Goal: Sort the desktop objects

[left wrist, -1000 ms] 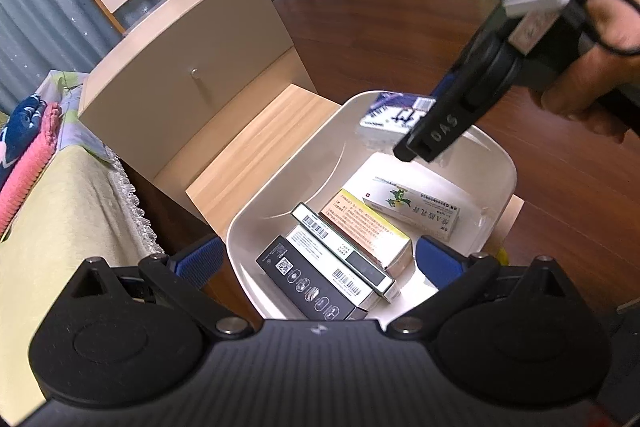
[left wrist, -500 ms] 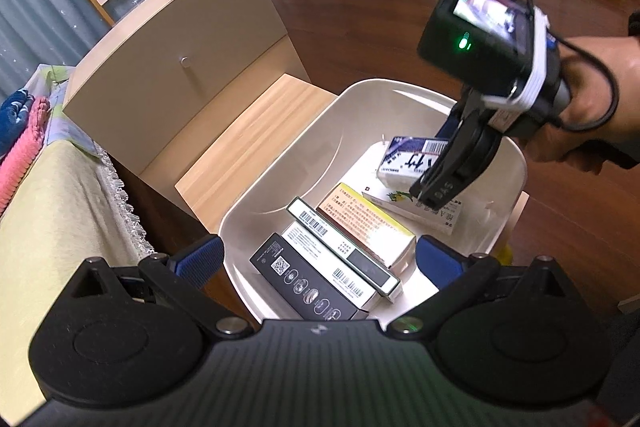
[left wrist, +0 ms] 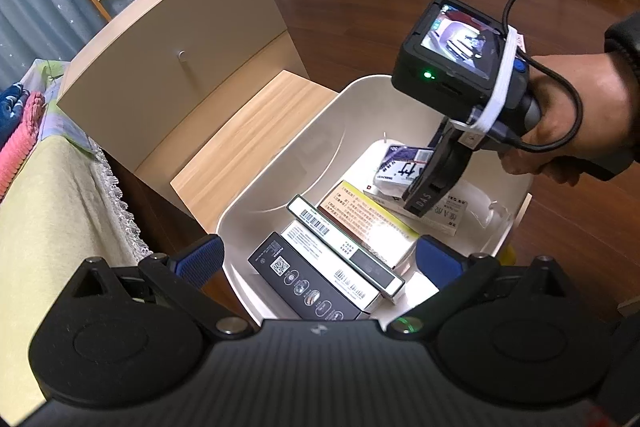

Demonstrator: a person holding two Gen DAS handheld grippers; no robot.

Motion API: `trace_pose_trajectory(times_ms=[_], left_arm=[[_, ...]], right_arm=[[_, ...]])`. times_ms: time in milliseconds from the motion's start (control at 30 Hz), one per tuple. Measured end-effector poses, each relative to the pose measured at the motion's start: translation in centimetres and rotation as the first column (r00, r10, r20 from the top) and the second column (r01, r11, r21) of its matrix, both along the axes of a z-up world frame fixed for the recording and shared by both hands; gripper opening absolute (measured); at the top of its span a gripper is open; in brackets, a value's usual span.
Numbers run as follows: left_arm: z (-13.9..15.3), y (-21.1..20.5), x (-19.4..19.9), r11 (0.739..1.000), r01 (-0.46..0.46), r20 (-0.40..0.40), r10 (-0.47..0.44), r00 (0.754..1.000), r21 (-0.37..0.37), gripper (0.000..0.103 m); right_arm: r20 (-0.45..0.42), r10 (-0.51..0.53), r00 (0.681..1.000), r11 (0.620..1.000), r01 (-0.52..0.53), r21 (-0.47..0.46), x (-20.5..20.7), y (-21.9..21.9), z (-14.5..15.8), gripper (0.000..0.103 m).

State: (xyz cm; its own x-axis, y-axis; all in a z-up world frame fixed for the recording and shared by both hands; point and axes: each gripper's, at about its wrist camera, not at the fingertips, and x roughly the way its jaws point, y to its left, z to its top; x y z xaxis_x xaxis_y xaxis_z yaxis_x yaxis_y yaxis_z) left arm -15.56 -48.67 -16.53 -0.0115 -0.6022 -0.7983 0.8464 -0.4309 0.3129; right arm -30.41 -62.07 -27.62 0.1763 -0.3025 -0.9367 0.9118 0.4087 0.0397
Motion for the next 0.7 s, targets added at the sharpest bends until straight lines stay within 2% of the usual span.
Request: trace_pose_trajectory(times_ms=[233, 367, 600, 700], left_arm=[[-0.2, 0.0, -0.1, 1.0, 0.0, -0.002, 0.0, 1.0, 0.005, 0.103], [-0.2, 0.0, 0.0, 1.0, 0.0, -0.004, 0.001, 1.0, 0.005, 0.103], [-0.2, 0.1, 0.2, 1.0, -0.006, -0.008, 0.006, 1.0, 0.005, 0.103], [-0.3, 0.1, 0.3, 1.0, -0.007, -0.009, 0.007, 1.0, 0.005, 0.103]], right_arm=[[-0.015, -0.016, 1.0, 0.999, 0.016, -0.028, 0.6, -0.5, -0.1, 0.052], [-0.072, 0.002, 0.997, 0.999, -0.005, -0.044, 1.4, -0.2, -0.2, 0.052], [-0.161, 0.059, 0.985, 0.997, -0.065, -0.032, 2.7, 0.0, -1.0, 0.052], [-0.155, 0.087, 0.984, 0.996, -0.085, 0.02, 3.0, 0.0, -1.7, 0.052]])
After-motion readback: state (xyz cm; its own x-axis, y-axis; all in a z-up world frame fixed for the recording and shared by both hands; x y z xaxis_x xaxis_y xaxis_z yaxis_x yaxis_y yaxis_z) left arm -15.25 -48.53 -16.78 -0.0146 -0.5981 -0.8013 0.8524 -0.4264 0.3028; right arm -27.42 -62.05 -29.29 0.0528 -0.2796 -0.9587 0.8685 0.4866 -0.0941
